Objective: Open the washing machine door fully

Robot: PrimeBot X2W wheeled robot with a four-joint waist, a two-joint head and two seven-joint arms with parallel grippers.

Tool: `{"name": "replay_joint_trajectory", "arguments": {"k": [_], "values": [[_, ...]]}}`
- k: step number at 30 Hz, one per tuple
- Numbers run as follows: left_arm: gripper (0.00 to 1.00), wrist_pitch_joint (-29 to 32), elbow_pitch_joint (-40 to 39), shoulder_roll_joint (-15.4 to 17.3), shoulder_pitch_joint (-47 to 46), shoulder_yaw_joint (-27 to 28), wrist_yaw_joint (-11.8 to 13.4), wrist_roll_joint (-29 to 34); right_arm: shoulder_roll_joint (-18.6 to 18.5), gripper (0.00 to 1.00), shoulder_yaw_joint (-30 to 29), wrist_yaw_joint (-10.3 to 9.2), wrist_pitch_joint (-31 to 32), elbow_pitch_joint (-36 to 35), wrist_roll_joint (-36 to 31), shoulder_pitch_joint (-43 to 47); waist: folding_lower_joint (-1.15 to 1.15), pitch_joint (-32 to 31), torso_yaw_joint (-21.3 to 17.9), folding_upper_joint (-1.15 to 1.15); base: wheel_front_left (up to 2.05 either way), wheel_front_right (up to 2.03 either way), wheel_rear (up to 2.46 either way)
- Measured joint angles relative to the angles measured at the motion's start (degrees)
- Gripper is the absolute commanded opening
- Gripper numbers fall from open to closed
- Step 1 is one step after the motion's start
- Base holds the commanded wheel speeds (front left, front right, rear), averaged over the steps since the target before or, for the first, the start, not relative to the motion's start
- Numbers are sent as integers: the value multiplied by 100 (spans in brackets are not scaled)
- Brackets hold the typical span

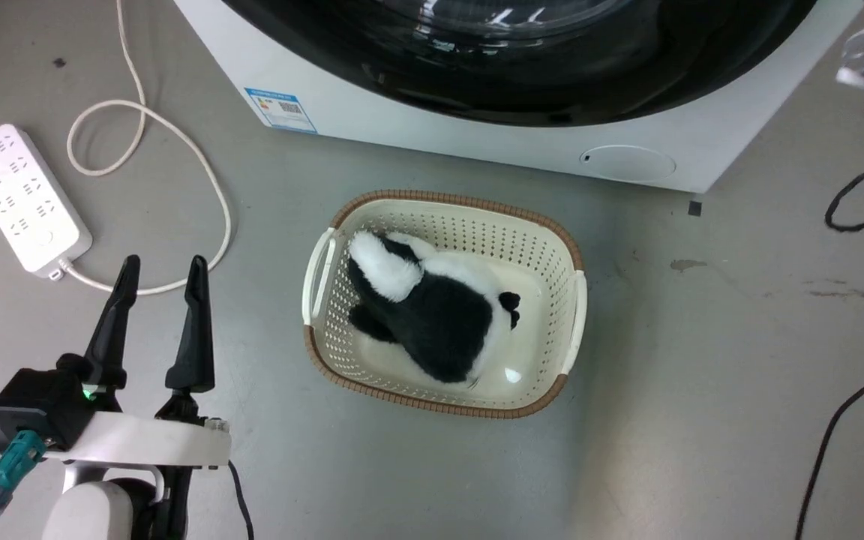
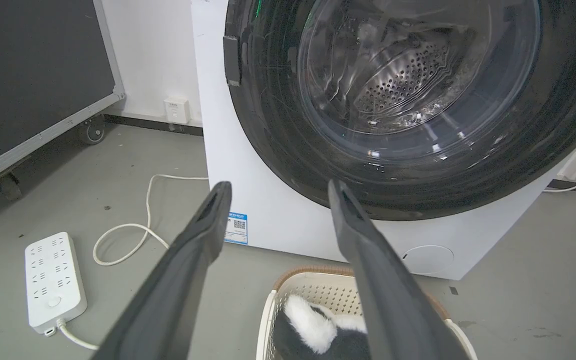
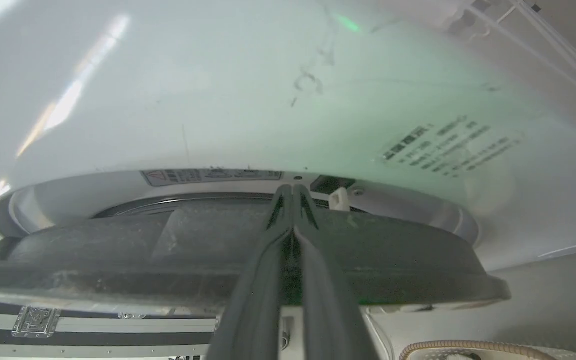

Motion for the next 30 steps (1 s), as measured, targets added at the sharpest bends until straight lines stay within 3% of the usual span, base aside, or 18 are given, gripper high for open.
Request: {"name": "replay_joint_trajectory", "arguments": {"k": [10,19,30], "values": [[100,-135,31,37,-84,58,-52,-88,-213,0,-215,1,779,705,240,-292,-1,-35,54,0,0,0,0],[100,-240,118,-41,168,-83,-101,137,-70,0,-361,1,1508,1226,554,460,-1,-709,-72,0,0,0,0],[100,-241,367,-305,524,-246,-101,442,268,0,-249,0,2299,621,675,1686,-2,-1580,-275,0,0,0,0]]}}
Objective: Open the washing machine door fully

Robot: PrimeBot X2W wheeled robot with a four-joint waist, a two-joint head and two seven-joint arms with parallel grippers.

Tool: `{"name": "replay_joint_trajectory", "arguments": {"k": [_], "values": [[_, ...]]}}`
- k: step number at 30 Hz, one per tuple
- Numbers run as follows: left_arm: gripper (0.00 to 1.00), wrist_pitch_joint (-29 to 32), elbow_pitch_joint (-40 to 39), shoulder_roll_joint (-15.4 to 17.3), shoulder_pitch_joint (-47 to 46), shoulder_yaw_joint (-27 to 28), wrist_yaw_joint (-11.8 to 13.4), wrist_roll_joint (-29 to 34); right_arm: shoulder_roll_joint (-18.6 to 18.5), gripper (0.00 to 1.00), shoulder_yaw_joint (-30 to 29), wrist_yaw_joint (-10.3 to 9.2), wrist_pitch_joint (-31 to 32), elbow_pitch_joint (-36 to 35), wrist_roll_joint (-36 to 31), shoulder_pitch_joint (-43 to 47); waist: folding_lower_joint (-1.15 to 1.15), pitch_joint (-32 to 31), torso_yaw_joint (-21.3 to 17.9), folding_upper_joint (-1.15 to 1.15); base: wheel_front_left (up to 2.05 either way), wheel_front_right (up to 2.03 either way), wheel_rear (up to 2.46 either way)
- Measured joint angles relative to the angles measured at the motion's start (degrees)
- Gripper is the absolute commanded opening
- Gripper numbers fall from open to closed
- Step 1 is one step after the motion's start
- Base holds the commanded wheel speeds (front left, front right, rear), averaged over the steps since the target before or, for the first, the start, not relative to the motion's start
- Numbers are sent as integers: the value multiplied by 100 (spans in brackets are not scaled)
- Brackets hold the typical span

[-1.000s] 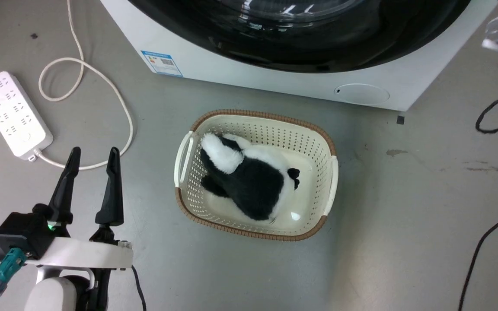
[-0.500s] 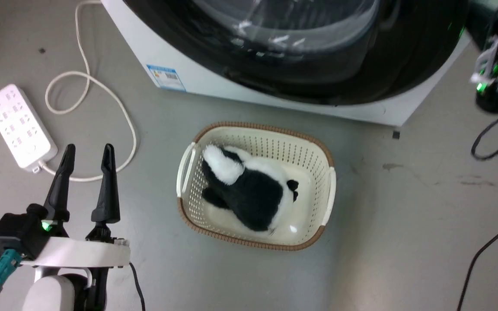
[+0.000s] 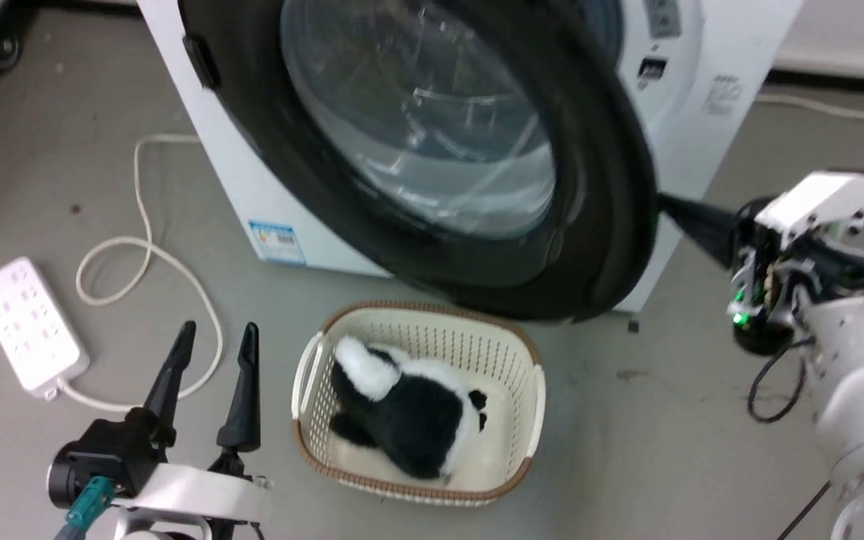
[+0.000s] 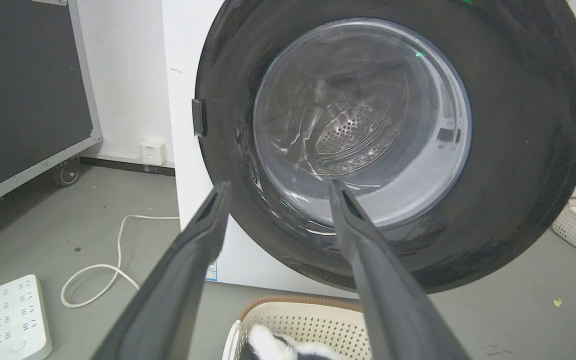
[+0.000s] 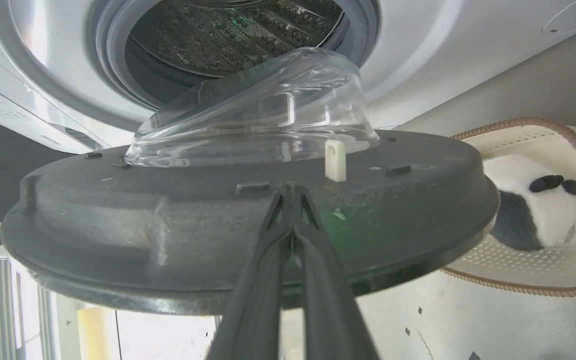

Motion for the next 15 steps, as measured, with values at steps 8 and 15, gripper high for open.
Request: {"name": "replay_joint_trajectory", "arguments": {"k": [8,15], "values": [[100,0,64,-101,91,-68,0,97,234,0,288,1,632,-827,335,710,1,-297,-99,0,0,0,0],[100,0,60,-113,93,-142,0,104,171,0,1093,1,118,-1250,1165,1125,0,-286,-69,0,0,0,0]]}}
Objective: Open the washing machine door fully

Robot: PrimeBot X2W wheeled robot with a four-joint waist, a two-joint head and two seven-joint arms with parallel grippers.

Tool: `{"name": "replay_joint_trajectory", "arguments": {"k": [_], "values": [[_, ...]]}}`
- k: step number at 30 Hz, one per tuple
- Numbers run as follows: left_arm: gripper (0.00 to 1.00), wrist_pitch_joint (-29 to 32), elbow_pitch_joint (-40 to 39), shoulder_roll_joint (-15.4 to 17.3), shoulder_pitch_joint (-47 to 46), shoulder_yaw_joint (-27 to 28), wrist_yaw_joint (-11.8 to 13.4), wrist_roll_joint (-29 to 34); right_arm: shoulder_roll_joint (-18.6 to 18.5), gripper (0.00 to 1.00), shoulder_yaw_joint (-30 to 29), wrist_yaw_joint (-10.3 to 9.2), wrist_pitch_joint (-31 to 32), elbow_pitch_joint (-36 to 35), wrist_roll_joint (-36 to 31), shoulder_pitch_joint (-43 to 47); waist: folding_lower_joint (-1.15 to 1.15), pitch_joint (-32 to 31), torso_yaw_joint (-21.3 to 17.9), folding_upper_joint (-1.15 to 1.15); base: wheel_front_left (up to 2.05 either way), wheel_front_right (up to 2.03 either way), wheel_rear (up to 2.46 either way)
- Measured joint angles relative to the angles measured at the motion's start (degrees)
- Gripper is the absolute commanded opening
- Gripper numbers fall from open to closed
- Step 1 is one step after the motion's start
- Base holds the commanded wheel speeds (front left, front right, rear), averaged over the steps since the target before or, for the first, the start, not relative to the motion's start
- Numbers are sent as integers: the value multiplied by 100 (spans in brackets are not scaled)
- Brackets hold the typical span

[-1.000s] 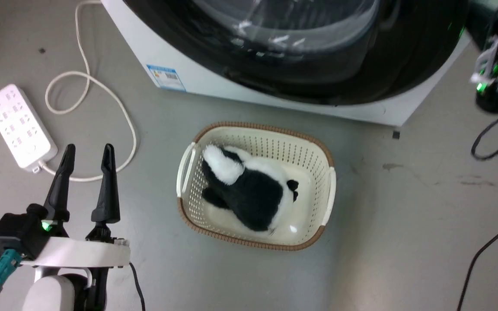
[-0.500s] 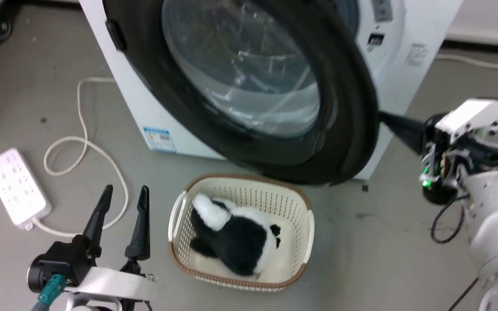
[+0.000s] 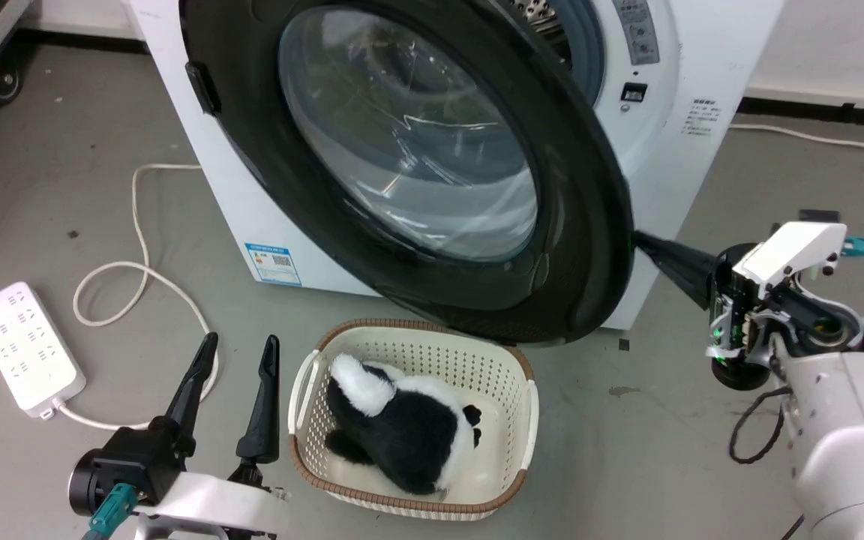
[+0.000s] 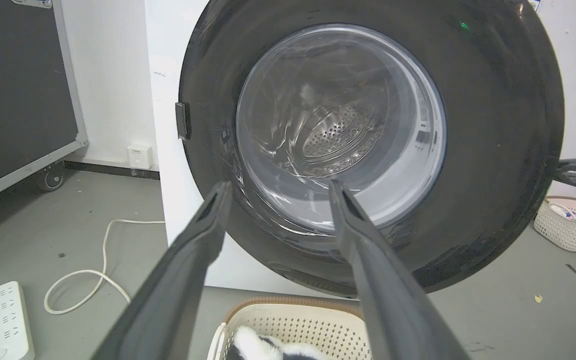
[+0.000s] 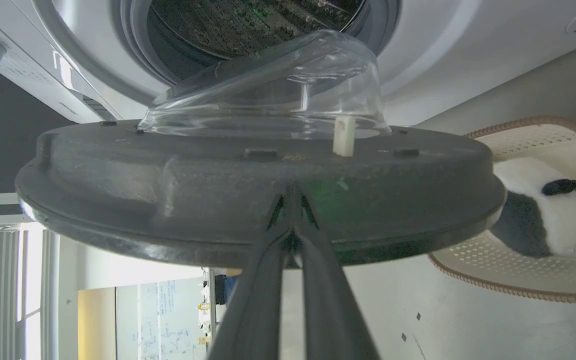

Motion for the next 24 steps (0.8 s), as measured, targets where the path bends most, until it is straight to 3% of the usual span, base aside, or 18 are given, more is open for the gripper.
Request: {"name": "replay_joint_trajectory", "arguments": {"k": [4,9,16,24], "values": [[100,0,-22,15,0,-51,0,-16,79,0,-53,0,-825,-18,3,43,1,67,32,0,0,0,0],[100,0,-23,47,-1,-74,0,-75,83,0,-122,0,-1120,-29,118,14,1,147,120,0,0,0,0],[100,0,9,58,-1,-57,0,-120,34,0,303,0,-747,103,476,-36,2,171,255,0,0,0,0],[100,0,63,22,3,-47,0,-70,69,0,1168,0,-172,9,1158,280,1,-19,251,0,0,0,0]]}}
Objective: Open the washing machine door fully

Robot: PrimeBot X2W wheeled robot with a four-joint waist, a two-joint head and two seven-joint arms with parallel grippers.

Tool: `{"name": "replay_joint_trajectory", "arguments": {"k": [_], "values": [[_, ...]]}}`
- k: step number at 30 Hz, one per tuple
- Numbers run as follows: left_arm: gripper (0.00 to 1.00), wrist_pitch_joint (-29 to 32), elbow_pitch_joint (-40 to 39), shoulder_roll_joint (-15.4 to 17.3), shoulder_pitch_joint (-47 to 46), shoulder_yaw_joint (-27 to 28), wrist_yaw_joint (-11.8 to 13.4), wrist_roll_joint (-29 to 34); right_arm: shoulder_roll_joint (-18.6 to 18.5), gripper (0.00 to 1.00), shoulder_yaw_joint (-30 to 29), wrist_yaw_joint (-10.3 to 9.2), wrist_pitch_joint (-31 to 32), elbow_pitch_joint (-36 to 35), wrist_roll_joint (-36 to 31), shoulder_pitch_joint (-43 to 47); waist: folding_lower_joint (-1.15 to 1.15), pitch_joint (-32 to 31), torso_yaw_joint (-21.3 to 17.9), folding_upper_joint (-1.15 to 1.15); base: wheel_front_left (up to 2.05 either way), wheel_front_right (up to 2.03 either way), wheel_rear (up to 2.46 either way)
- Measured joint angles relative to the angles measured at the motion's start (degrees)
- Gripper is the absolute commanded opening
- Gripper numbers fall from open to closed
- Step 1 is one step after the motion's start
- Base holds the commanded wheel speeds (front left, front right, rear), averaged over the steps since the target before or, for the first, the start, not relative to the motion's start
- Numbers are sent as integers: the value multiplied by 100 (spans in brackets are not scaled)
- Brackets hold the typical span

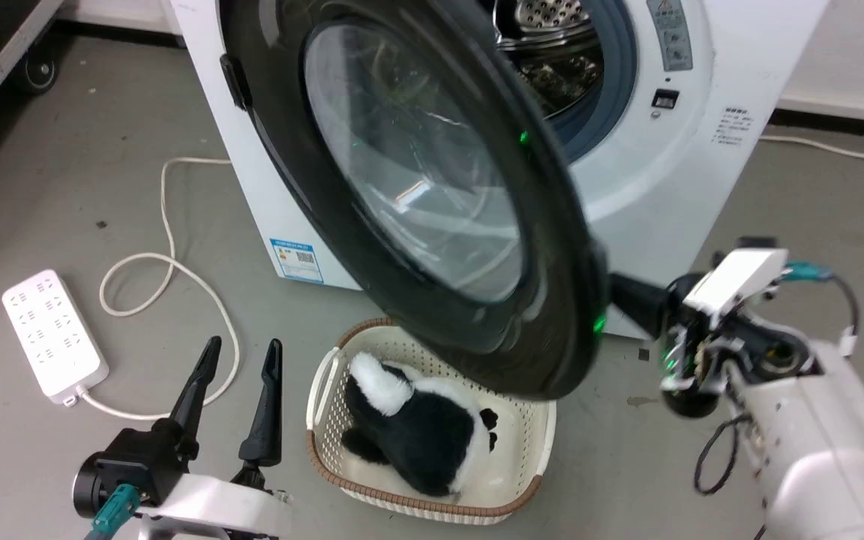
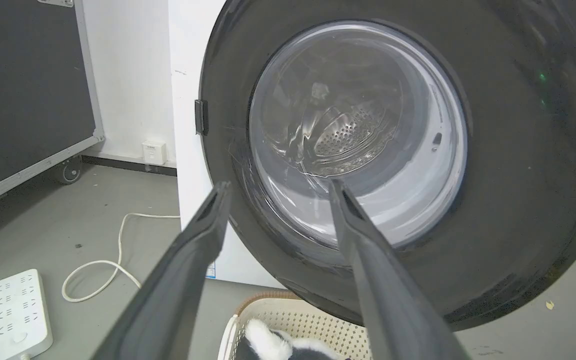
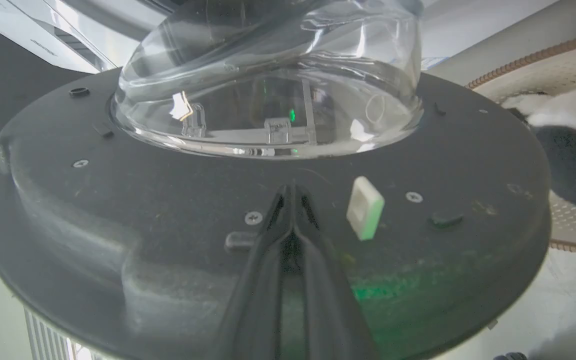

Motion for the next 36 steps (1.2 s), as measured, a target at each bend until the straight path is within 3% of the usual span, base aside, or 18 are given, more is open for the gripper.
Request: {"name": "replay_joint_trajectory", "arguments": {"k": [7,14,21,27,28,29,32,36], "values": [[100,0,16,-25,36,-58,0,46,-8,0,1410,0,29,-692,1012,611,0,-107,-27,0,0,0,0],[100,0,98,-22,119,-190,0,45,22,0,2749,0,-533,-1288,1840,973,0,-119,1,0,0,0,0],[100,0,120,-11,120,-231,0,41,16,0,3386,0,-999,-1377,2143,970,0,-88,45,0,0,0,0],[100,0,137,-20,133,-214,0,13,-62,0,3526,0,-1426,-1369,2179,961,0,-138,-28,0,0,0,0],[100,0,138,-25,136,-204,0,5,-132,85,3530,0,-1638,-1402,2100,950,0,-155,-55,0,0,0,0],[100,0,138,-31,151,-198,0,2,-244,100,3542,0,-1842,-1477,1975,937,0,-173,-89,0,0,0,0],[100,0,143,-59,206,-175,0,-1,-648,100,3579,-1,-2608,-1785,1407,940,0,-239,-212,0,0,0,0],[100,-1,156,-126,237,-85,0,-40,-1254,100,3683,0,-4073,-2272,105,959,-1,-346,-421,0,0,0,0]]}}
